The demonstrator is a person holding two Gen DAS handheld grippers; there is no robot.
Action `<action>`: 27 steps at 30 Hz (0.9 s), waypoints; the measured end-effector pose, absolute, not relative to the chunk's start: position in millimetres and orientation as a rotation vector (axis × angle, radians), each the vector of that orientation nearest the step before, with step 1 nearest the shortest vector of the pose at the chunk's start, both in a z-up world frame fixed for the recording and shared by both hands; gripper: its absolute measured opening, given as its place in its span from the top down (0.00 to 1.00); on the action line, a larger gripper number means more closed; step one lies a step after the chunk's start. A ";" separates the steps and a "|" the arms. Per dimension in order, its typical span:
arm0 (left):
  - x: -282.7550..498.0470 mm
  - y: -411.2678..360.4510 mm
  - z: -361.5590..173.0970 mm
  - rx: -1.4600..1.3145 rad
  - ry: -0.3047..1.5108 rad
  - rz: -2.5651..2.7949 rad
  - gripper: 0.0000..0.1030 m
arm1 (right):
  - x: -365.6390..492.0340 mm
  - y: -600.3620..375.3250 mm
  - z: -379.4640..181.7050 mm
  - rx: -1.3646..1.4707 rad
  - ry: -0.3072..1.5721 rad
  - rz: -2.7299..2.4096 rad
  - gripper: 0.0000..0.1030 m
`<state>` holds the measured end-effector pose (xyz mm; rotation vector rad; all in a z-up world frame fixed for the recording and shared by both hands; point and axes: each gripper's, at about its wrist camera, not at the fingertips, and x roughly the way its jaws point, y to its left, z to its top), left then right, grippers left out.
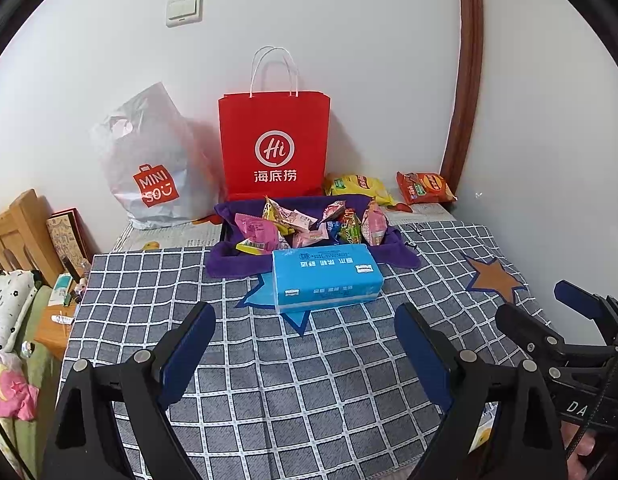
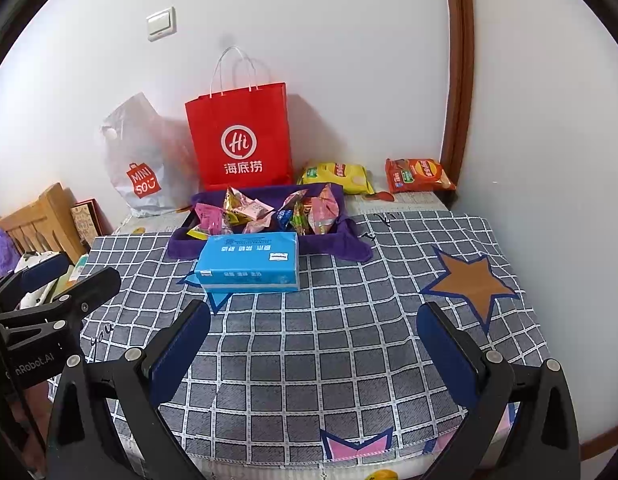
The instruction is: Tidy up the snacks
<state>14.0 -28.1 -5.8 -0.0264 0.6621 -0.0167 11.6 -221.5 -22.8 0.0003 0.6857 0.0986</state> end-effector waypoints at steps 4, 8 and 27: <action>14.0 -28.3 -5.8 -0.027 0.660 -0.019 0.12 | 11.4 -221.9 -22.9 0.001 0.686 0.098 0.01; 13.7 -28.3 -6.0 -0.026 0.661 -0.018 0.12 | 10.7 -223.1 -22.7 0.004 0.685 0.098 0.01; 13.4 -28.4 -5.9 -0.027 0.660 -0.017 0.12 | 9.6 -223.6 -22.9 0.005 0.683 0.097 0.01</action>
